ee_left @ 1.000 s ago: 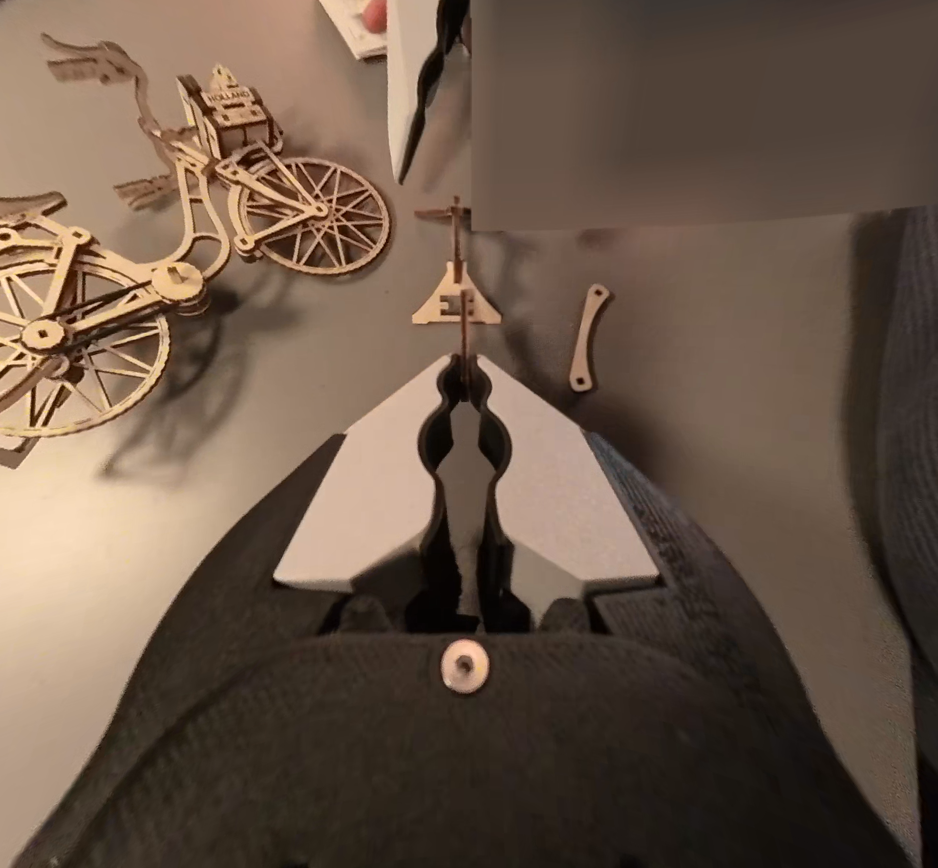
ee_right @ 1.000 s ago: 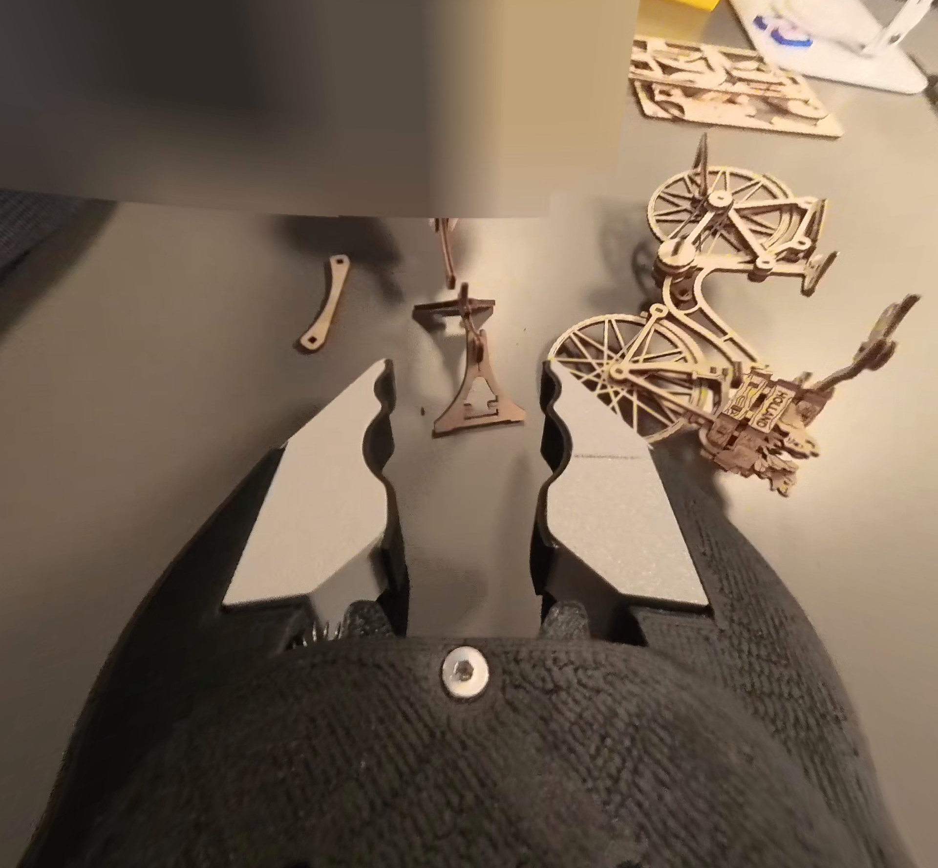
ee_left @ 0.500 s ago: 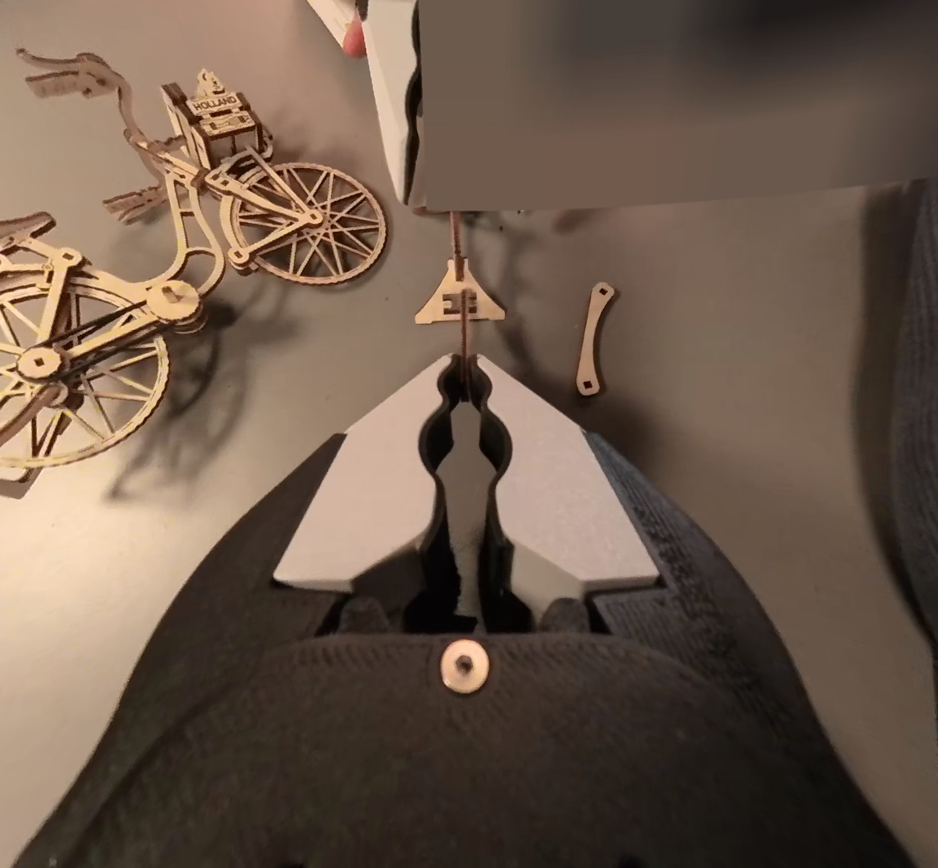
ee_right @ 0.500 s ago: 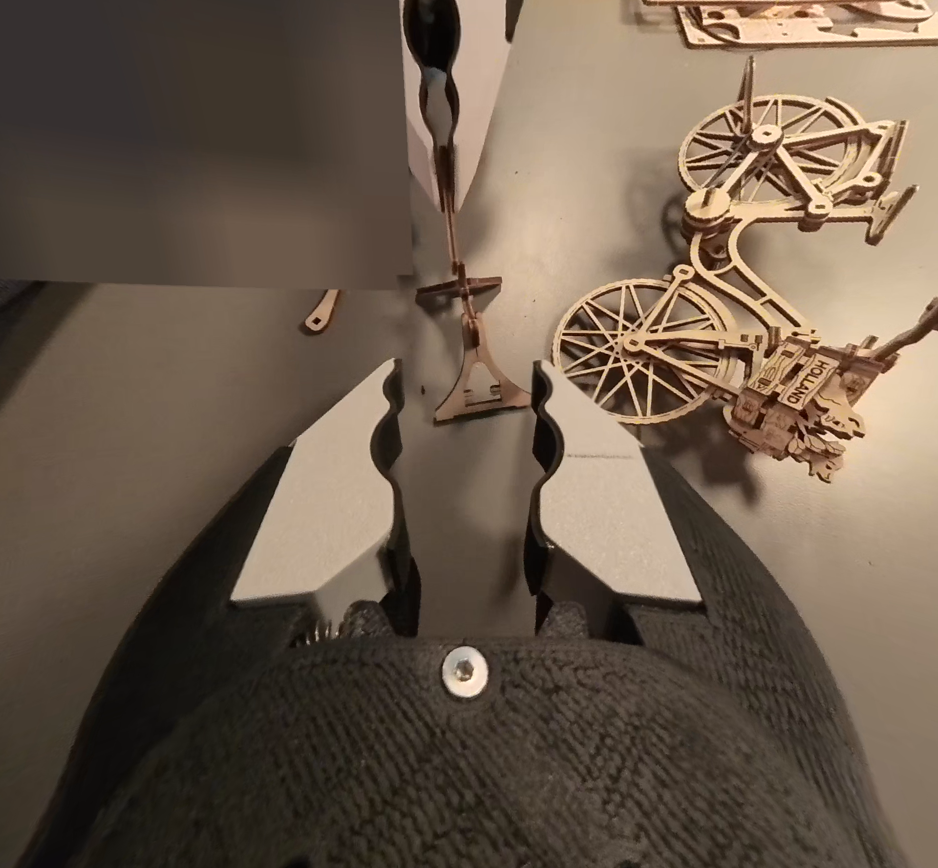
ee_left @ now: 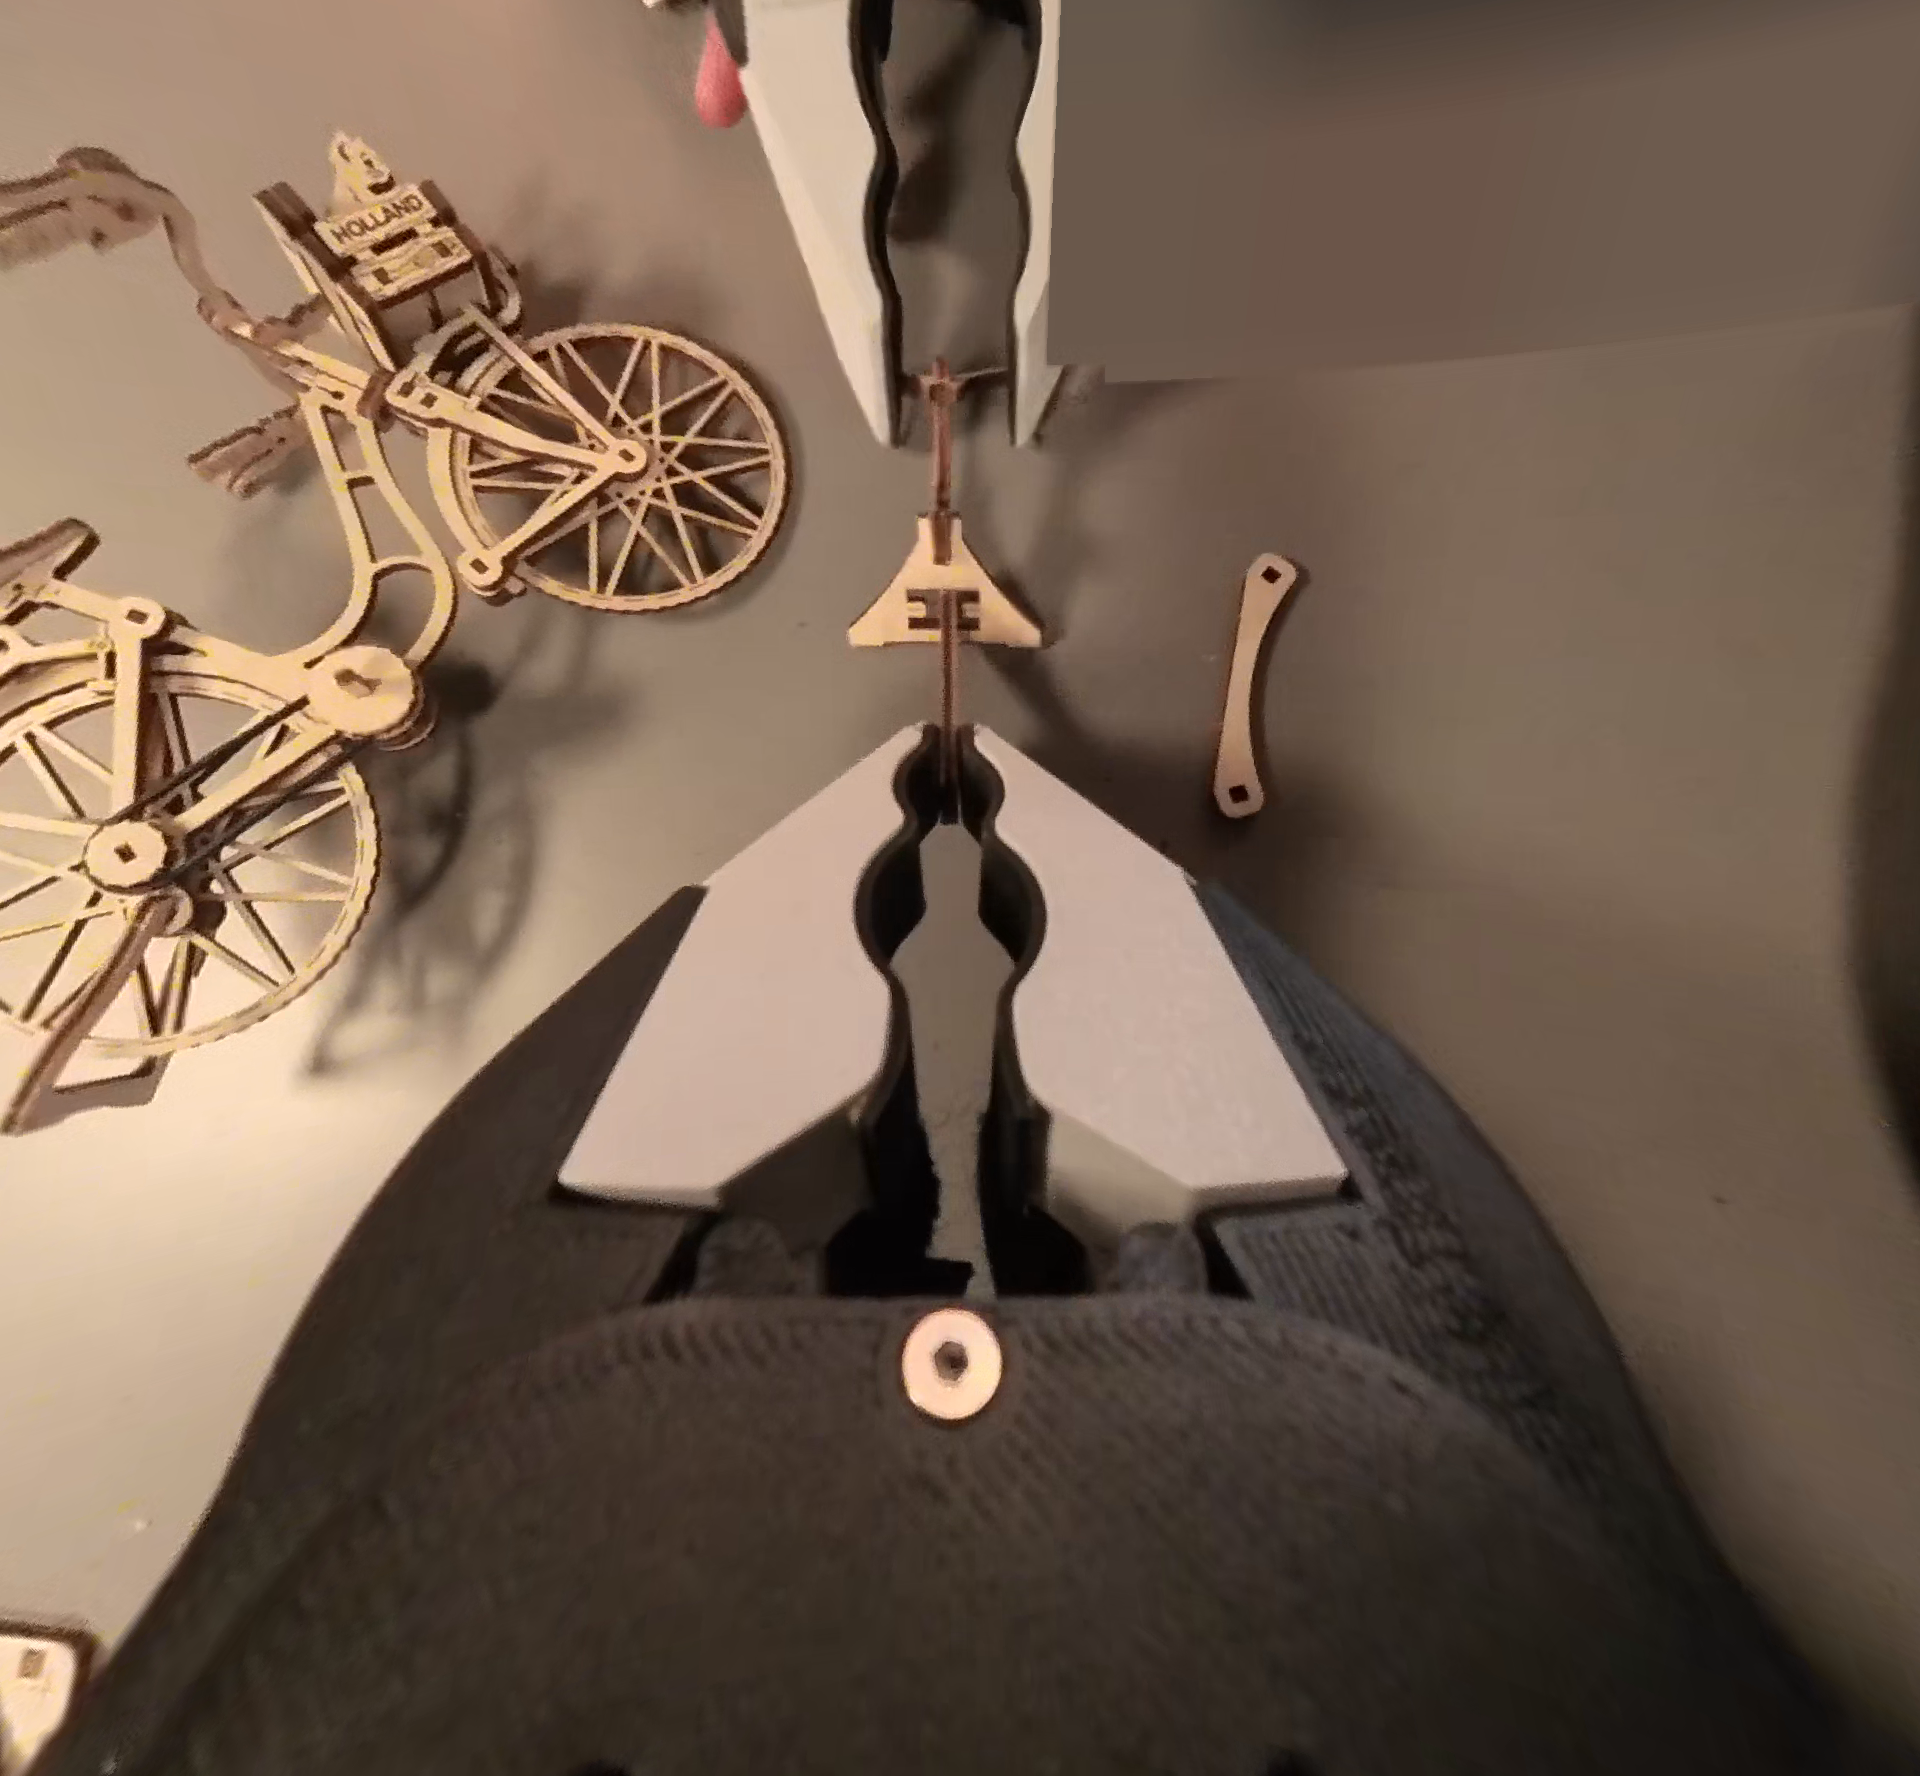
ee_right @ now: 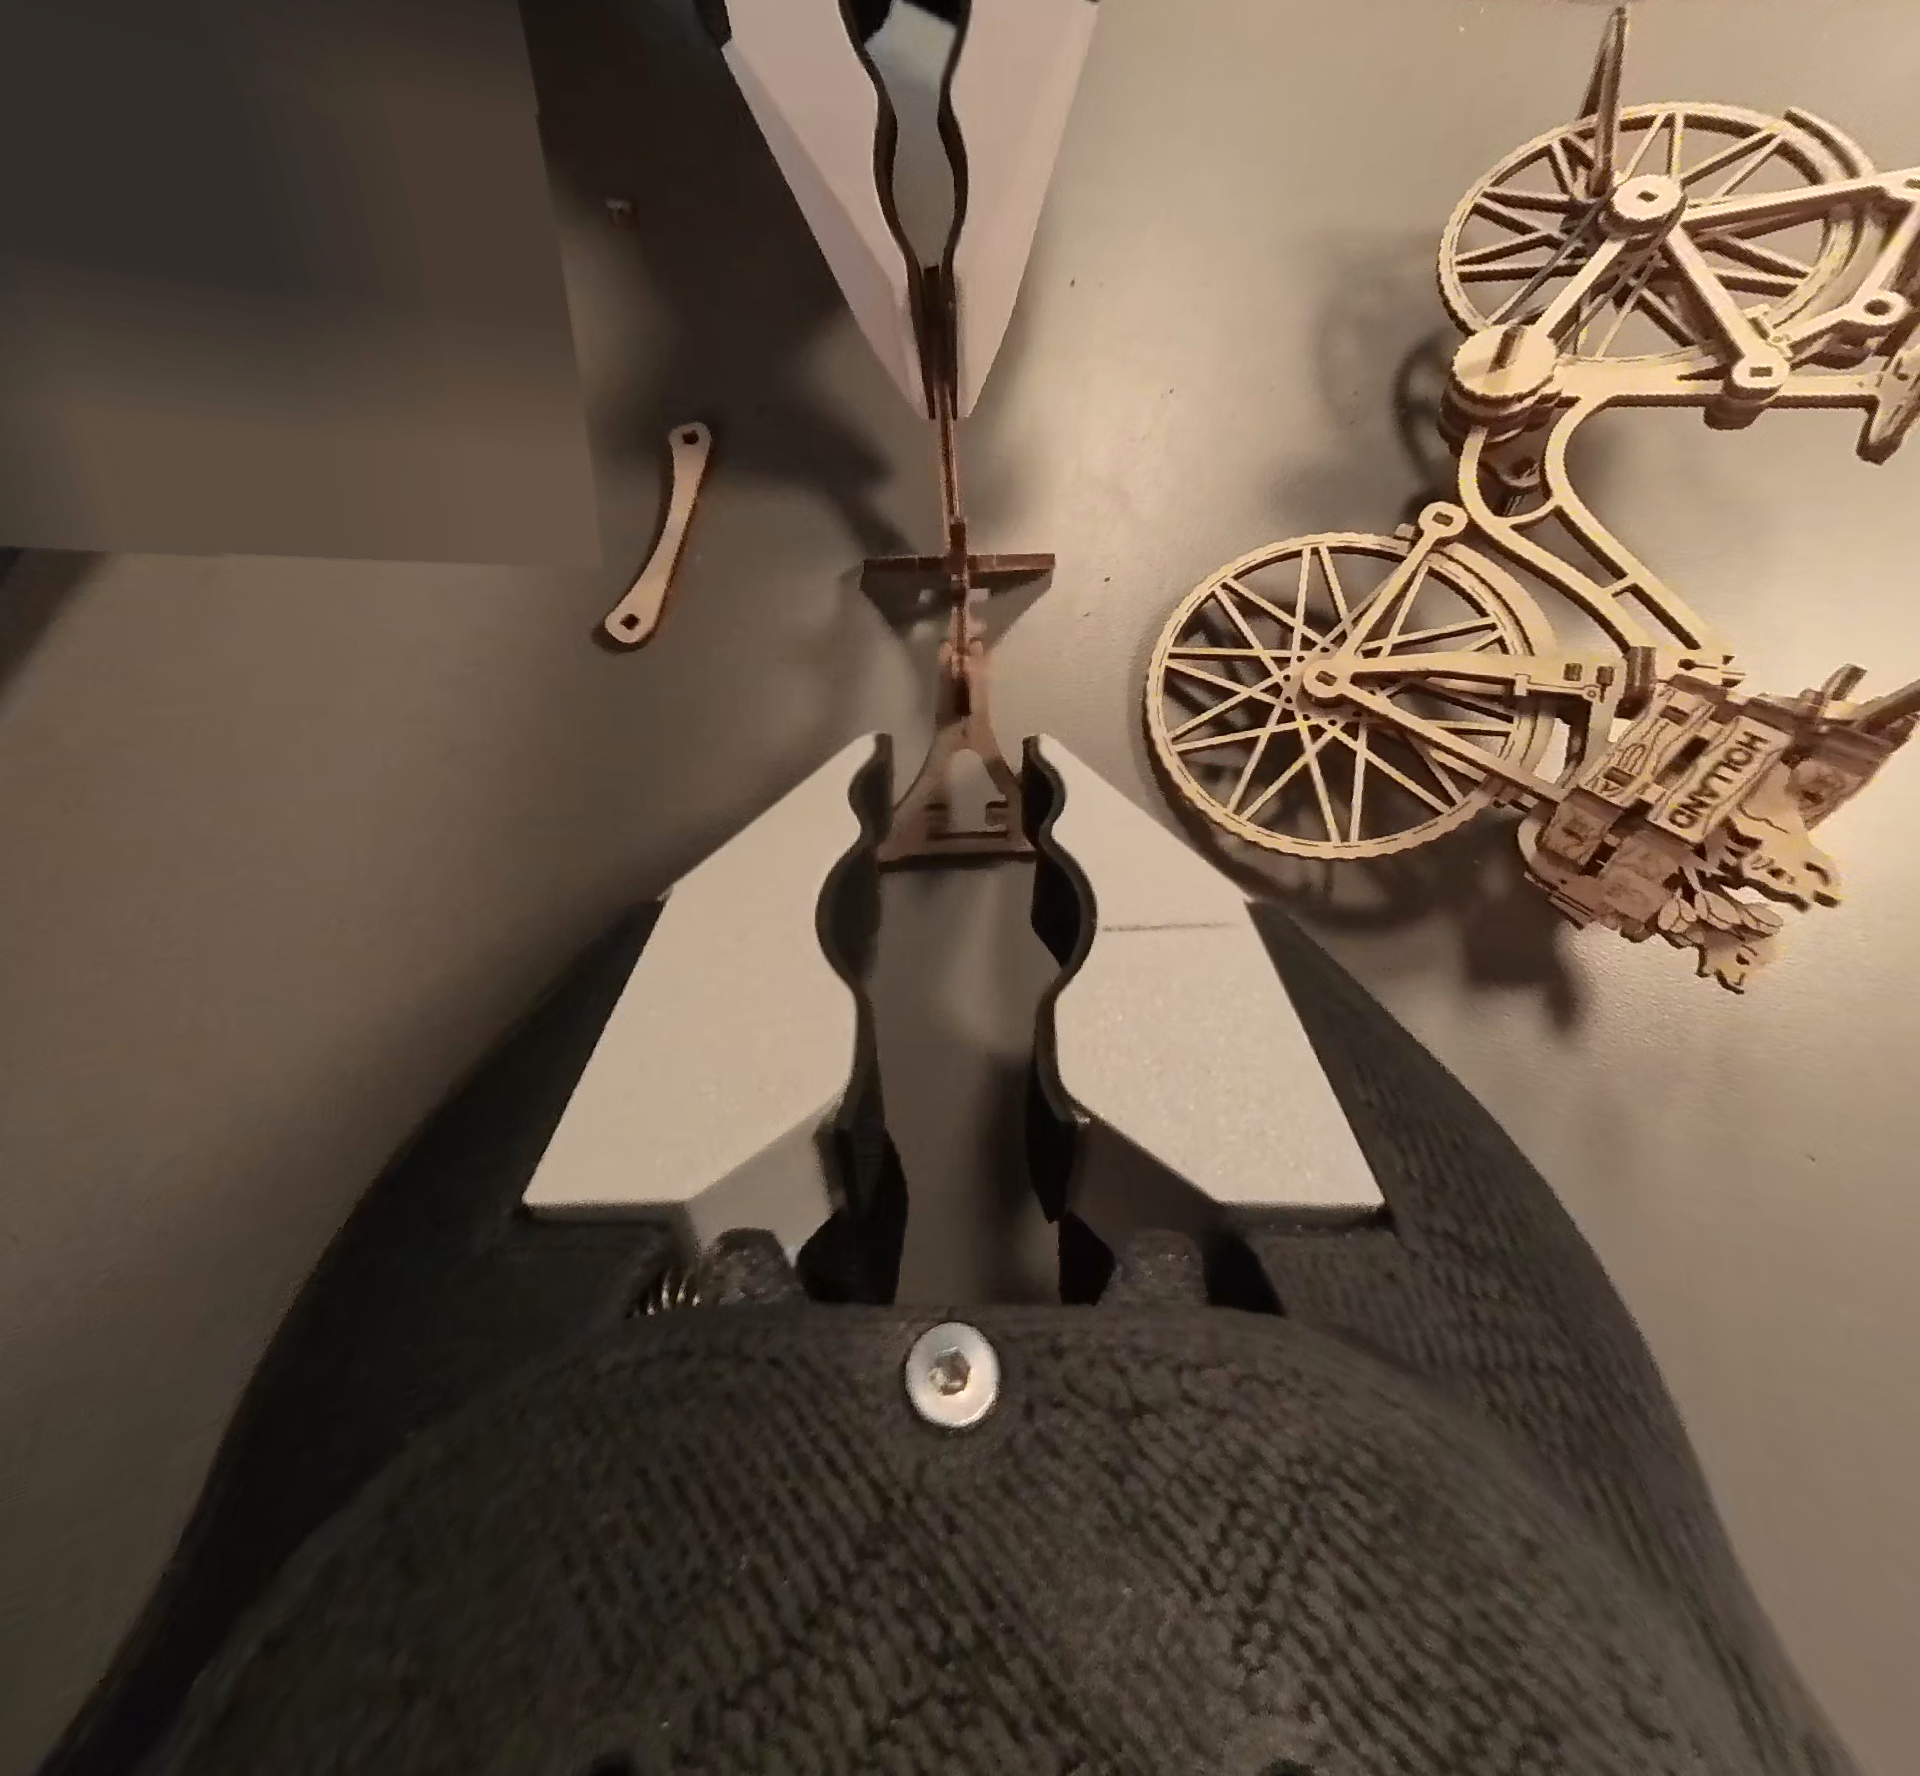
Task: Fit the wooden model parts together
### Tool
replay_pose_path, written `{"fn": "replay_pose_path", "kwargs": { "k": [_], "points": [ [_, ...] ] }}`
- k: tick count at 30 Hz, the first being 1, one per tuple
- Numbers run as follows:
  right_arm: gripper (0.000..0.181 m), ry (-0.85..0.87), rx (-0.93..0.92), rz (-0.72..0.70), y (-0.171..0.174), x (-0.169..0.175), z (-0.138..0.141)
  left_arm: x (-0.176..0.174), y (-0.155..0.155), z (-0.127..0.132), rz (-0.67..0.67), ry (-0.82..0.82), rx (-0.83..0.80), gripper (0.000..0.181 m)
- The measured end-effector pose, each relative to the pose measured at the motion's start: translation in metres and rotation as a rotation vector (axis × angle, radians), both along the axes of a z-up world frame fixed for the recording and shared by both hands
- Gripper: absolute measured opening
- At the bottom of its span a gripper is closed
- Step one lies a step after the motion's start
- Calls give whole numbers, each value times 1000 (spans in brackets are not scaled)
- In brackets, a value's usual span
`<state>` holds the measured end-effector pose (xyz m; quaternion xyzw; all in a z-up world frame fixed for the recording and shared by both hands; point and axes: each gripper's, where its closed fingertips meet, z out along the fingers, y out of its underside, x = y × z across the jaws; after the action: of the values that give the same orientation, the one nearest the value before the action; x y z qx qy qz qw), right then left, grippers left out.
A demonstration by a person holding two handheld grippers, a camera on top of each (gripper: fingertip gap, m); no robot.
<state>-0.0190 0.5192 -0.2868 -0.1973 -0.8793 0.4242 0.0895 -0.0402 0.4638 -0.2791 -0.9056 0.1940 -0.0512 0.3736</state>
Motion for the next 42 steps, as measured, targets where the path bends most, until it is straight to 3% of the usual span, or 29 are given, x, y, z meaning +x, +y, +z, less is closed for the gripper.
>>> {"fn": "replay_pose_path", "kwargs": {
  "k": [18, 23, 31, 42],
  "points": [
    [19, -7, -5, 7, -1, 1, 0, -1, 5, 0, -93, 39, -115, 2],
    [38, 26, -41, 36, -9, 3, 7, 0, 5, 0, -93, 30, -104, 2],
    [7, 43, -43, 29, -19, 1, 9, 1, 6, 0, -95, 27, -94, 2],
    [6, 33, -50, 34, -19, 2, 9, 2, 7, -1, -122, -28, -69, 2]
  ]
}}
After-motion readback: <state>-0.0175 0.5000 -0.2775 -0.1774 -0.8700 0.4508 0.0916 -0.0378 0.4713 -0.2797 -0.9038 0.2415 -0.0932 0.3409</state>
